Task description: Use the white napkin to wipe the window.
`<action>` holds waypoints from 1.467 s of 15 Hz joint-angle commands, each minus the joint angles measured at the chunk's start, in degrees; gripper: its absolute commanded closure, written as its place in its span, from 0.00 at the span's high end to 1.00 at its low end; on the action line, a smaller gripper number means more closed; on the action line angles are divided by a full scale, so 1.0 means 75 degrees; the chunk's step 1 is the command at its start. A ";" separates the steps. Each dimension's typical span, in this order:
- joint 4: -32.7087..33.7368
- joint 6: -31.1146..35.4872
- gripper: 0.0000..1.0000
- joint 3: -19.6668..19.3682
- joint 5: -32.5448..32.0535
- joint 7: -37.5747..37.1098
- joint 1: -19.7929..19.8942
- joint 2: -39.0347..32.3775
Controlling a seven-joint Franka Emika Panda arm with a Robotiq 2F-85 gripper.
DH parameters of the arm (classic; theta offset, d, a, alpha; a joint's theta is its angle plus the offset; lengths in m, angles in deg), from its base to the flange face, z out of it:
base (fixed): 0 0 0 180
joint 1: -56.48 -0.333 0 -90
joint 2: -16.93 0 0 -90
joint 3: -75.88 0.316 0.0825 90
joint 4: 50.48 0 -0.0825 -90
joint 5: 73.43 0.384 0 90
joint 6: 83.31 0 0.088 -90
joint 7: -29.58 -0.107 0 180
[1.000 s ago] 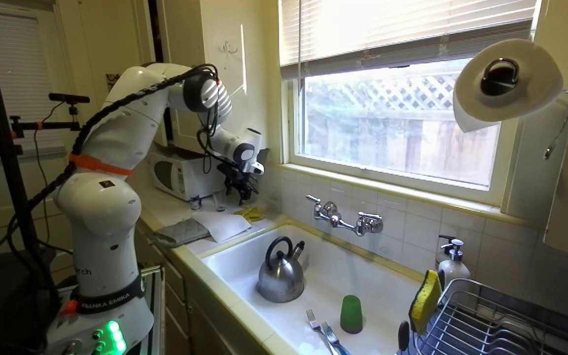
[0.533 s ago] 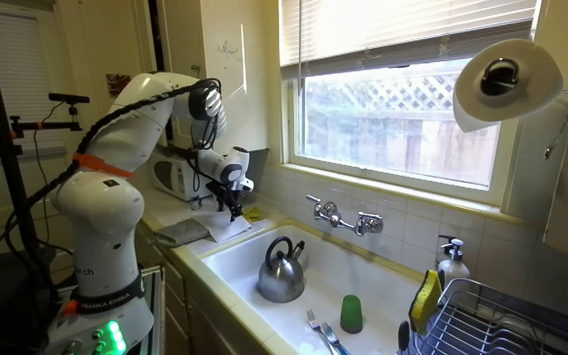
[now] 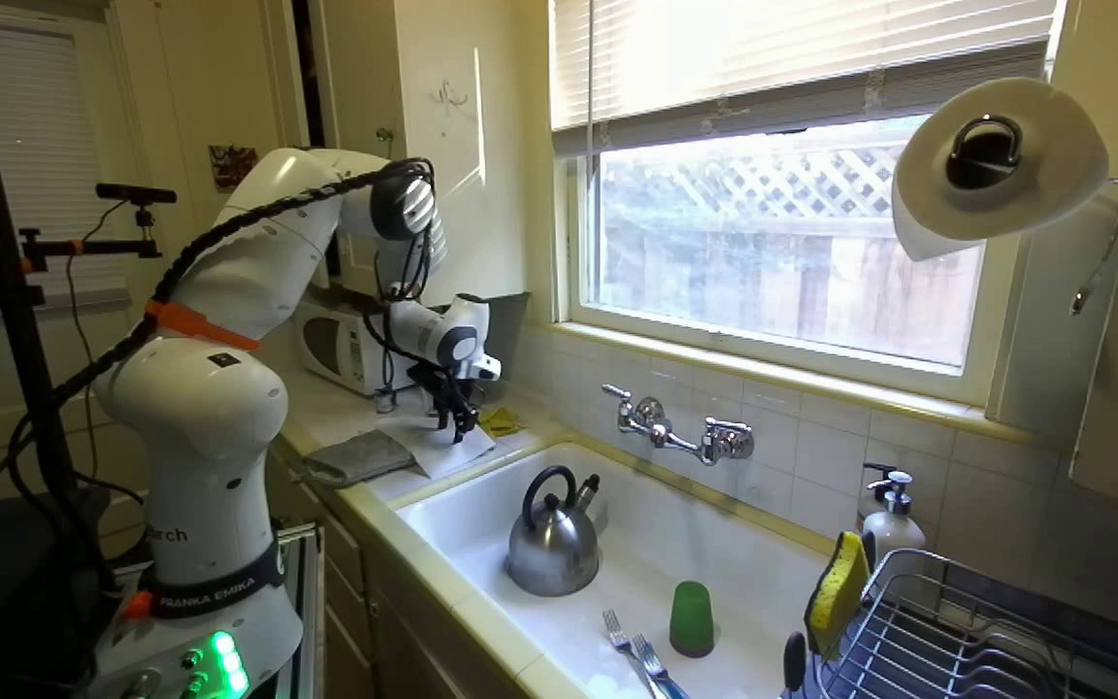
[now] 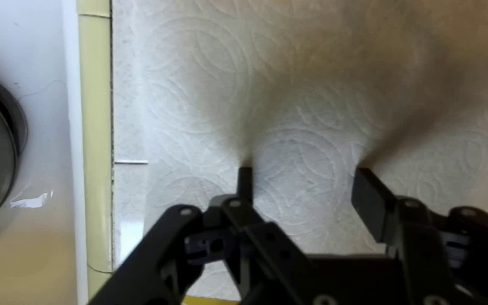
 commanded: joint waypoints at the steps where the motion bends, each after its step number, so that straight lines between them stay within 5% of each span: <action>1: 0.0036 -0.0153 0.60 -0.0236 -0.0292 -0.0354 -0.0208 0.0075; 5: 0.0201 -0.0216 0.69 -0.0226 -0.0370 -0.0275 -0.0193 -0.0042; 7: 0.0201 -0.0263 0.44 -0.0275 -0.0434 -0.0309 -0.0223 0.0012; 13: 0.0267 -0.0264 0.03 -0.0257 -0.0490 -0.0227 -0.0201 -0.0041; 18: 0.0203 -0.0481 0.00 -0.0308 -0.0556 -0.0296 -0.0237 0.0151; 22: -0.0554 -0.0629 0.00 -0.0422 -0.0590 -0.0848 -0.0297 0.1444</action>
